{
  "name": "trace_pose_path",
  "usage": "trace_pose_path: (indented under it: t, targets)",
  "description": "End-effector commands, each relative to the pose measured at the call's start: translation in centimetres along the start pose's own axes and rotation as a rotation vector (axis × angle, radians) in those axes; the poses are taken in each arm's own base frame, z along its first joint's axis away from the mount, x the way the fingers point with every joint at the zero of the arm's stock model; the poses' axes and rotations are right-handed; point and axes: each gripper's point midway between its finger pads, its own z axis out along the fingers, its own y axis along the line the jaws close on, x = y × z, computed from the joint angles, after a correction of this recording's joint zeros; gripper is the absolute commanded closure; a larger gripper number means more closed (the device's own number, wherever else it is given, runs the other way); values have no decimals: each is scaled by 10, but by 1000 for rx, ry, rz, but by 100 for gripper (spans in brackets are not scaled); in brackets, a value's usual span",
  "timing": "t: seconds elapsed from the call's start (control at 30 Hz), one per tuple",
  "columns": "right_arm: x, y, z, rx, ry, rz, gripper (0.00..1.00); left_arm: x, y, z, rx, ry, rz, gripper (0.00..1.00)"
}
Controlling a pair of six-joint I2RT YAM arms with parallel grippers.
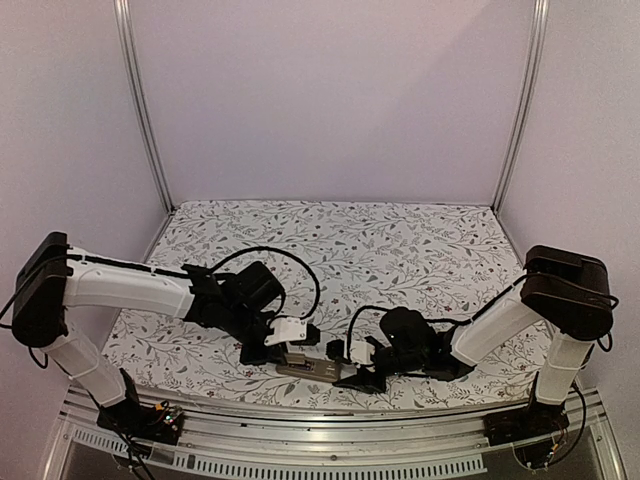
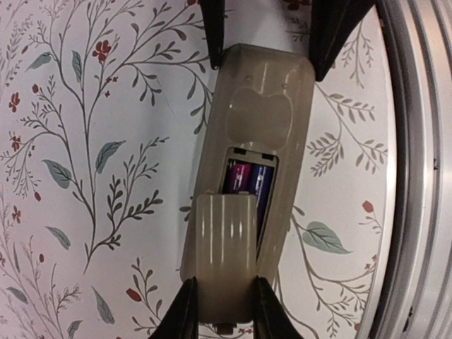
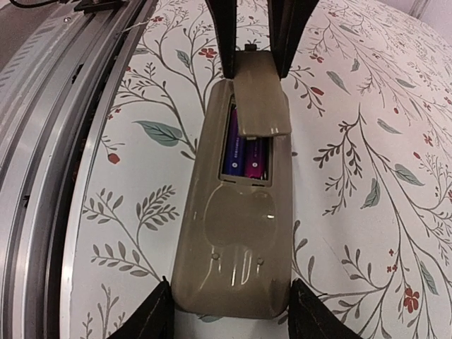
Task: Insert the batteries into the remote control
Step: Hold the remote control without the battery cover at the center of the board, then load the battery cover onto the remote control without the battery cover.
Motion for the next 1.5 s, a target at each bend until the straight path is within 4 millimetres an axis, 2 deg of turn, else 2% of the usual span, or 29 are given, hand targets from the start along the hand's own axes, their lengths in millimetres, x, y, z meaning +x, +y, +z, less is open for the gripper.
trace_pose_path:
  t: [0.0,0.17,0.3,0.6,0.93,1.47]
  targets:
    - [6,2,-1,-12,11,11,47,7,-13,4,78,41,32,99]
    - [5,3,-2,-13,5,3,47,7,-8,7,75,83,39,99]
    - [3,3,-2,-15,1,-5,47,-2,-2,8,74,90,18,99]
    - [3,2,-4,-6,-2,-19,47,0,-12,9,117,111,45,99]
    - [2,2,-6,-2,-10,-14,47,-4,-9,19,123,106,64,99]
    - [-2,1,-5,-2,-21,-14,48,-10,-14,23,171,92,116,99]
